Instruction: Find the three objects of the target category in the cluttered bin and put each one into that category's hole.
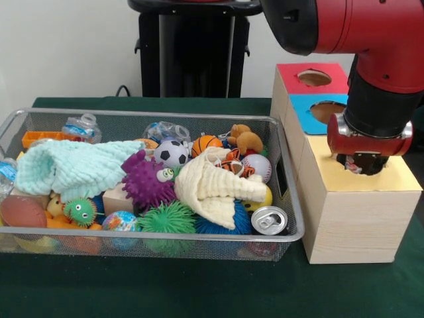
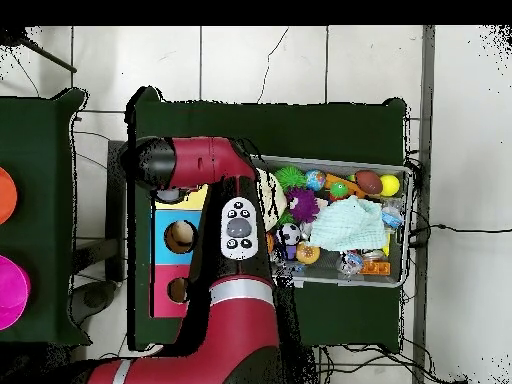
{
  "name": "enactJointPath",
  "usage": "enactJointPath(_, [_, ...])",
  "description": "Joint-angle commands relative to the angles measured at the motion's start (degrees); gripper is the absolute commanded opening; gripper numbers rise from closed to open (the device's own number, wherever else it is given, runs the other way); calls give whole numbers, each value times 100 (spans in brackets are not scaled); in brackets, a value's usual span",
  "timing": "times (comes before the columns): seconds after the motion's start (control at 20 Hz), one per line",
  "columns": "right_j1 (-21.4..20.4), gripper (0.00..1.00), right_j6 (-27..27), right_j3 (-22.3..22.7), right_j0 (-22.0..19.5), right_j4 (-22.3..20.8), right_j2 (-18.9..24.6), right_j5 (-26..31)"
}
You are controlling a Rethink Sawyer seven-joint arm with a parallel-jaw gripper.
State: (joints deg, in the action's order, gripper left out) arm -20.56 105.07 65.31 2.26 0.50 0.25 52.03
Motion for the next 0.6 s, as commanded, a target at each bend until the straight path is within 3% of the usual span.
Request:
enactJointPath(0.05, [-491, 100, 276, 408, -203, -159, -3, 422])
enactJointPath(0.35, [-503, 100, 261, 385, -170, -249, -57, 305])
enactJointPath(0.4, [-504, 0, 262, 378, -157, -270, -75, 298])
enactJointPath(0.6, [-491, 0, 226, 407, -185, -278, -52, 193])
